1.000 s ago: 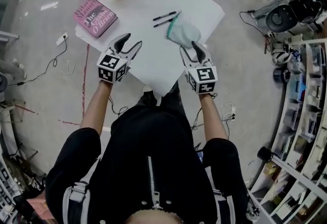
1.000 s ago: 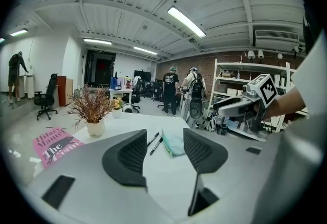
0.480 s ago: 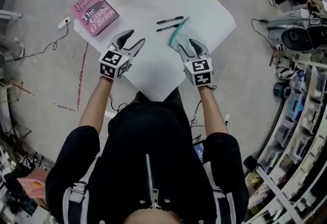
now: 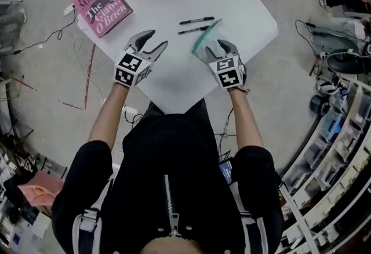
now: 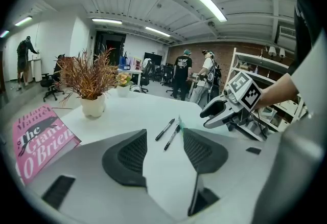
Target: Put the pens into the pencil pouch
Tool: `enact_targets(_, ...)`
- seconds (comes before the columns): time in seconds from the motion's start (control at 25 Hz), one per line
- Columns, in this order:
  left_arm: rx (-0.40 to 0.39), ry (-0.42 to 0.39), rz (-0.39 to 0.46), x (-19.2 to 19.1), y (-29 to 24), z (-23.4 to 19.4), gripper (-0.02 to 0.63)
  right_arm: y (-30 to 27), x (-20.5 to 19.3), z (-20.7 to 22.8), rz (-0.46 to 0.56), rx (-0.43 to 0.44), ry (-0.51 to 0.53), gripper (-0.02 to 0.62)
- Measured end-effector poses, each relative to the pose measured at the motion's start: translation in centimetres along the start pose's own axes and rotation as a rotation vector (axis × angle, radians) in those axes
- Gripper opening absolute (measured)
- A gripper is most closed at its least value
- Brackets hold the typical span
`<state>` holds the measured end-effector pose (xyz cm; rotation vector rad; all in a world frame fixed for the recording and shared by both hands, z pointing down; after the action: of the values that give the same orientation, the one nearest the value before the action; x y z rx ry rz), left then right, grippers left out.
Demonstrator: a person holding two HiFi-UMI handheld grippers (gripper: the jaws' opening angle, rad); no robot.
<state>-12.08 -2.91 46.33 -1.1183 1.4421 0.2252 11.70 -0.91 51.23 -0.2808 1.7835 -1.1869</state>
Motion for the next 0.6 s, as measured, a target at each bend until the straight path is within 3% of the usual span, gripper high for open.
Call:
enact_targets(0.28, 0.009, 0.053, -0.018, -0.6, -1.7, -0.9, 0.244, -3.7, 1.4, -1.2, -0.063, 0.09, 0.185, 0.247)
enact_targets(0.6, 0.028, 0.102, -0.029, -2.1, -1.9, -2.1, 0.244, -7.1, -0.2, -1.0, -0.205, 0.11, 0.199, 0.266)
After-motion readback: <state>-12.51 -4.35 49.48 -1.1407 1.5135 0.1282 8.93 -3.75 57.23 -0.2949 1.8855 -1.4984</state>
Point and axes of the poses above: the fingertips, and each gripper's own axes: y backward along the fingers, z to its right, x out of its top, the point moved 6 cm from there along y, backward along the fingers, and after that the axes turned 4 degrees about -x, right-handed, at the moved point
